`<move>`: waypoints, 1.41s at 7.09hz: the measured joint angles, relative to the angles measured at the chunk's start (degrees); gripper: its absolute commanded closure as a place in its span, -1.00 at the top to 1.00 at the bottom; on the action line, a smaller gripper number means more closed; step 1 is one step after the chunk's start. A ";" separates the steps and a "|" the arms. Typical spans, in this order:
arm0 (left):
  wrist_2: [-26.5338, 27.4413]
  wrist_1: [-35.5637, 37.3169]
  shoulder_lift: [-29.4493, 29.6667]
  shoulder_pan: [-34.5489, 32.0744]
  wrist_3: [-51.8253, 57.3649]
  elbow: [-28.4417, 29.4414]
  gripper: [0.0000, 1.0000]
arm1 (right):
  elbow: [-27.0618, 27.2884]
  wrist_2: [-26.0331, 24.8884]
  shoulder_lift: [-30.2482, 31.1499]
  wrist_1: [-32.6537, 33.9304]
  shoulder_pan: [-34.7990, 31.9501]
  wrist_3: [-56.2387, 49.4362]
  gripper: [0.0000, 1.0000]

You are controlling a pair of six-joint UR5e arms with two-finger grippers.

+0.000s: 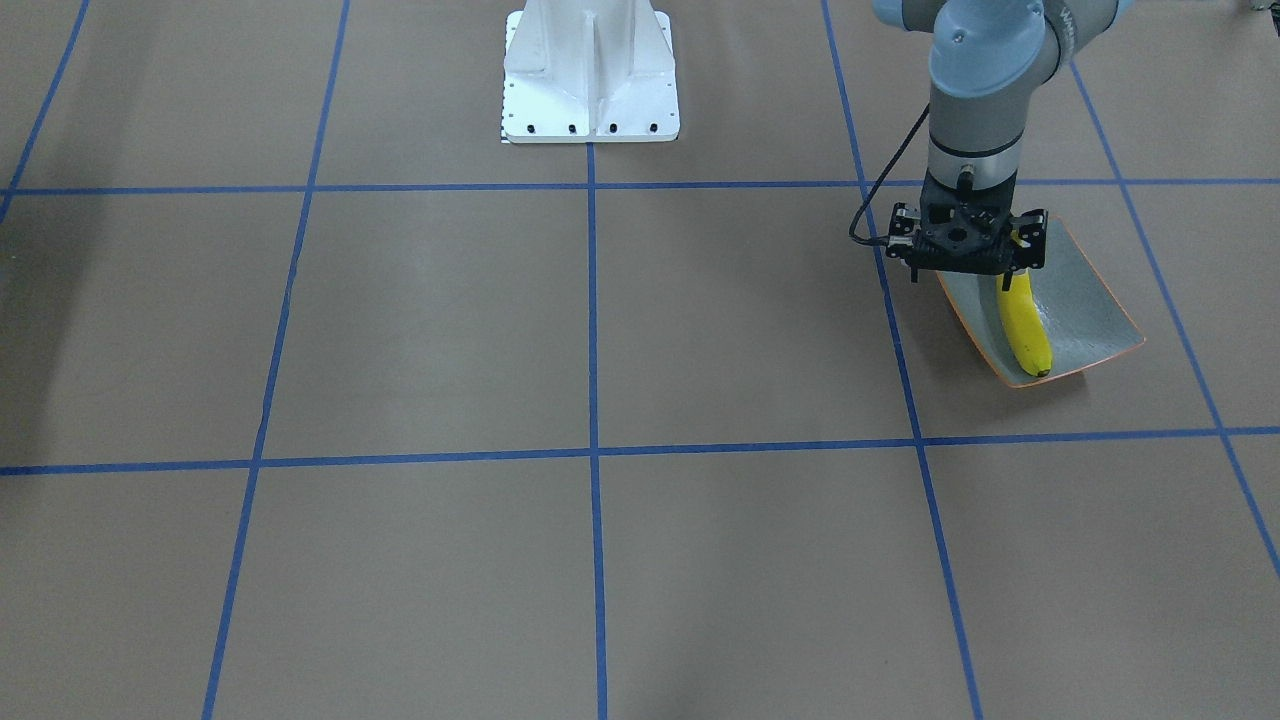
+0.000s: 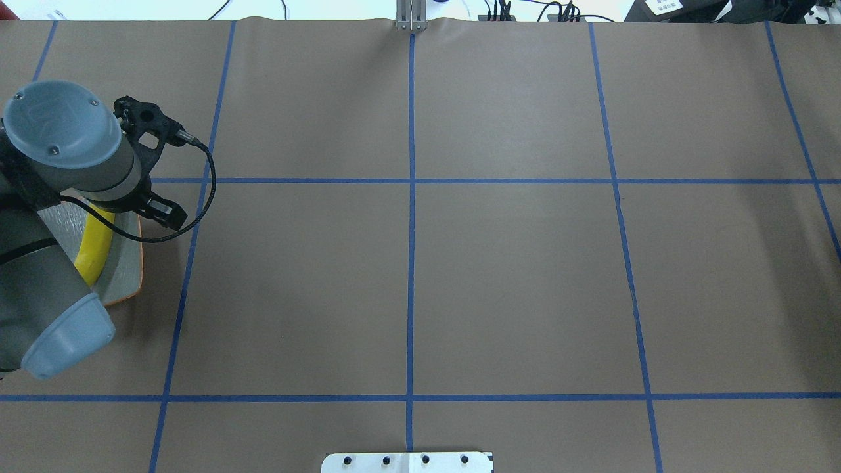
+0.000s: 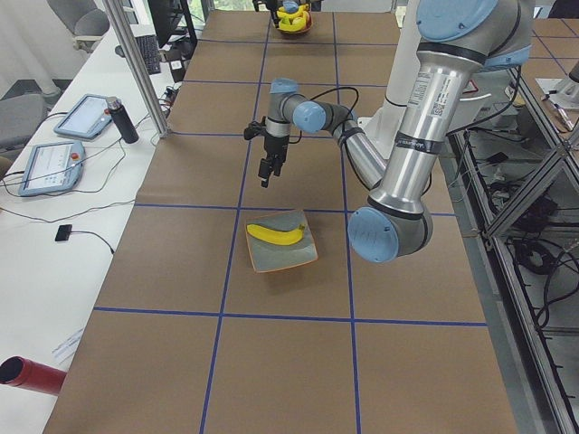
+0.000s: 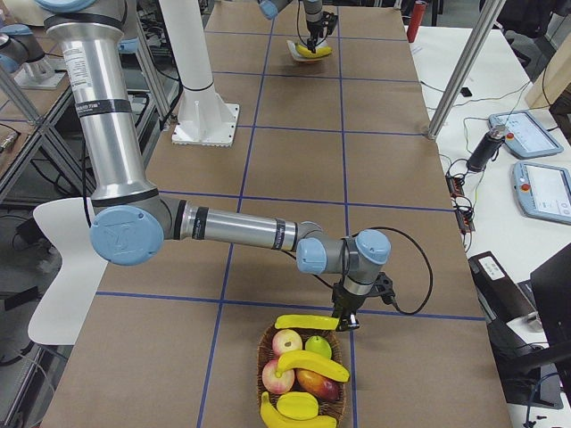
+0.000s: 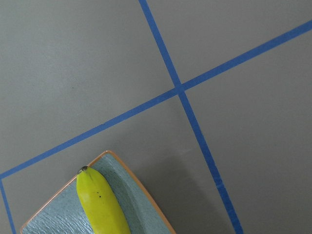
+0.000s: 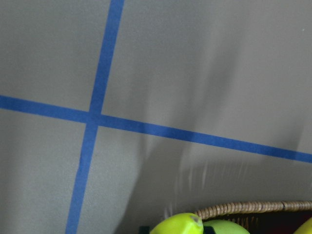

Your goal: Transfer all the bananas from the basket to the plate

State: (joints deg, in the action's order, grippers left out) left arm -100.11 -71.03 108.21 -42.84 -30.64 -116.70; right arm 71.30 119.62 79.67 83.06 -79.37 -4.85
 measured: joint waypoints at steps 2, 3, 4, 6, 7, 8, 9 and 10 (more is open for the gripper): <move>0.00 -0.01 -0.01 0.66 -0.68 0.05 1.00 | 1.19 0.38 0.01 0.42 -1.18 -0.22 -1.00; 0.02 -0.04 -0.01 1.02 -1.11 0.06 1.00 | 1.82 0.56 0.03 0.74 -1.97 -0.27 -1.00; 0.05 -0.07 -0.01 1.38 -1.44 0.06 1.00 | 2.70 1.06 -0.08 1.84 -2.77 -0.25 -1.00; 0.08 -0.06 -0.01 1.79 -1.61 0.09 1.00 | 6.35 3.20 -0.60 6.90 -4.03 0.32 -1.00; 0.07 -0.02 -0.01 1.95 -1.64 0.12 1.00 | 8.57 3.80 -1.53 10.41 -4.37 0.65 -1.00; 0.05 -0.02 -0.01 2.01 -1.85 0.14 1.00 | 9.86 4.87 -3.56 14.00 -4.59 1.36 -1.00; 0.05 -0.07 0.00 2.09 -2.24 0.23 1.00 | 10.46 7.13 -5.96 16.65 -4.69 3.21 -1.00; 0.02 -0.10 0.33 2.22 -2.53 0.35 1.00 | 10.80 9.81 -8.08 18.13 -4.71 5.90 -1.00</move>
State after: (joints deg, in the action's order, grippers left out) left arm -100.08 -71.13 108.54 -40.62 -33.17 -116.34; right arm 82.10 129.43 71.59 101.20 -84.08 1.05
